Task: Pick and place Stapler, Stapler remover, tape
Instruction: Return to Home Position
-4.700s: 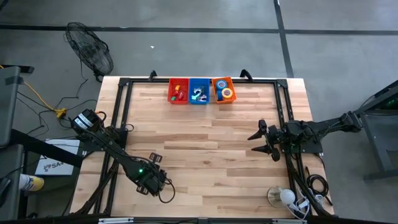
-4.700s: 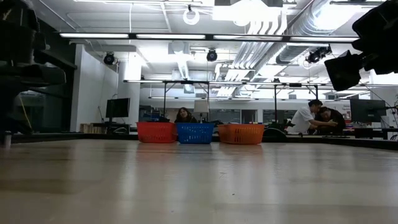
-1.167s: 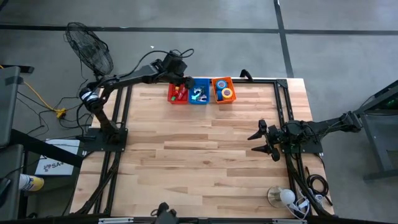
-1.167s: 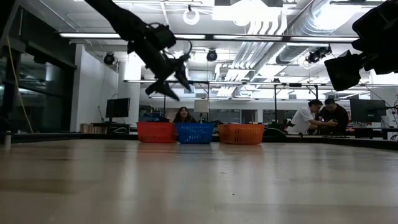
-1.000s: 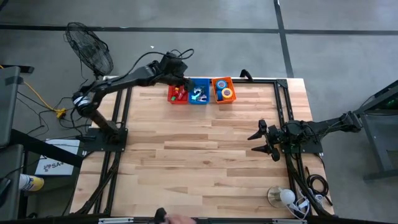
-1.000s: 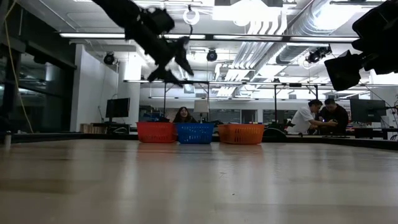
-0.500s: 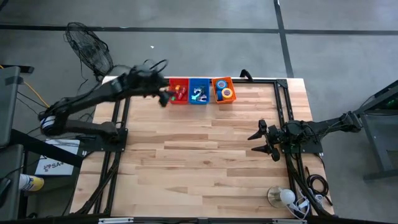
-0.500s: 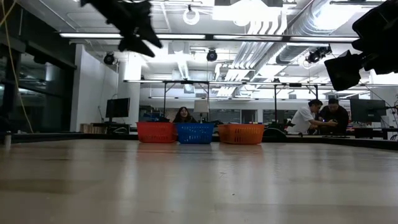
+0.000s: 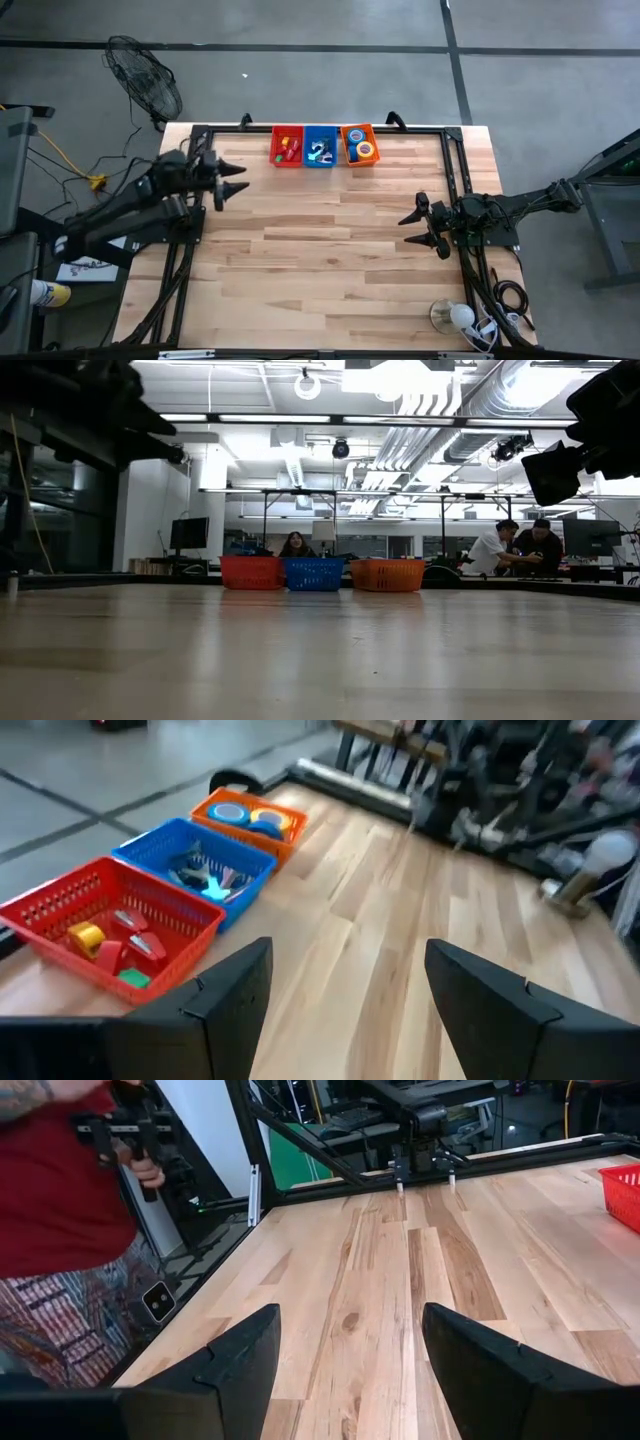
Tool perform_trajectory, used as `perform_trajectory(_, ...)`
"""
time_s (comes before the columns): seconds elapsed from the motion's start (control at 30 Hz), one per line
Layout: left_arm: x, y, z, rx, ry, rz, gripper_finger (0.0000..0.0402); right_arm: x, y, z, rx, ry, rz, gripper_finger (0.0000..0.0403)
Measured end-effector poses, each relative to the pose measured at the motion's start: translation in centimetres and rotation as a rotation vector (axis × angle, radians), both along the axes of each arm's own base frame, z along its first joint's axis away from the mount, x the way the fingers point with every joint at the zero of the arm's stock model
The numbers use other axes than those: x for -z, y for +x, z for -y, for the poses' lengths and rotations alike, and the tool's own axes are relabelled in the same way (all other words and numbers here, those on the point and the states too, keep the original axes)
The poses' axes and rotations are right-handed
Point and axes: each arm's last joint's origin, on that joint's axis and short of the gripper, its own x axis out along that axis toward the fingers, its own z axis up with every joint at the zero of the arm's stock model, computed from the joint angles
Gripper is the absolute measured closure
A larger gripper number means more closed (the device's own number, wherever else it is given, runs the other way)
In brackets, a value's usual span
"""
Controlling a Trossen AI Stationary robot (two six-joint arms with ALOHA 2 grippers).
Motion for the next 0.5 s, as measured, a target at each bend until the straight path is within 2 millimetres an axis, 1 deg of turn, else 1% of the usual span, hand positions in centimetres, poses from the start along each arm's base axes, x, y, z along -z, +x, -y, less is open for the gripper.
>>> perform_trajectory(0.1,1.1,-1.1,0.6,-0.002,0.013,0.059,0.0143,0.0,0.0,0.0,0.000,0.000,0.000,0.0166)
perform_trajectory(0.2,2.1,-1.5,1.0,-0.007,0.027,0.107,0.0143,0.0,0.0,0.0,0.000,0.000,0.000,0.0166)
perform_trajectory(0.33,3.4,-1.4,1.7,0.051,-0.030,0.193,0.0143,0.0,0.0,0.0,0.000,0.000,0.000,0.0166)
perform_trajectory(0.5,5.4,-0.9,2.6,0.148,-0.025,0.160,0.0143,0.0,0.0,0.0,-0.001,0.000,0.000,0.0166)
